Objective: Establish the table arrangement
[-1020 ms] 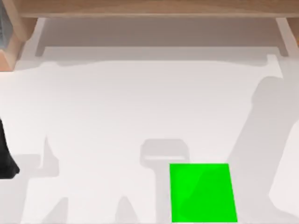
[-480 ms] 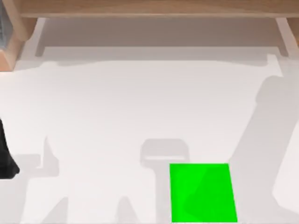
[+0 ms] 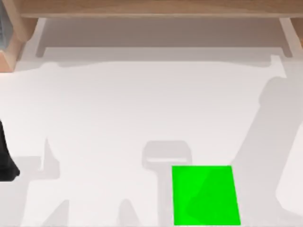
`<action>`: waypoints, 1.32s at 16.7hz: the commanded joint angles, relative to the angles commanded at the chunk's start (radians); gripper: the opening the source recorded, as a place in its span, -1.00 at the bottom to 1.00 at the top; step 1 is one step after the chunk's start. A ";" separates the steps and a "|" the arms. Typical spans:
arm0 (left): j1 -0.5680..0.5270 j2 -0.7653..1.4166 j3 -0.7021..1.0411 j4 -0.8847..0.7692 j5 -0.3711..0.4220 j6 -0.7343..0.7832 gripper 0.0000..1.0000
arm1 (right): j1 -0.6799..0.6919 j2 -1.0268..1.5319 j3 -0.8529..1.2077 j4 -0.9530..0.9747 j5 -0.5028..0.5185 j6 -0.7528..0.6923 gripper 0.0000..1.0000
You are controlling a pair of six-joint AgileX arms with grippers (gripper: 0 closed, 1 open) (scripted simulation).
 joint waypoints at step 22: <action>0.000 0.000 0.000 0.000 0.000 0.000 1.00 | 0.139 -0.438 -0.168 -0.025 0.066 0.354 -1.00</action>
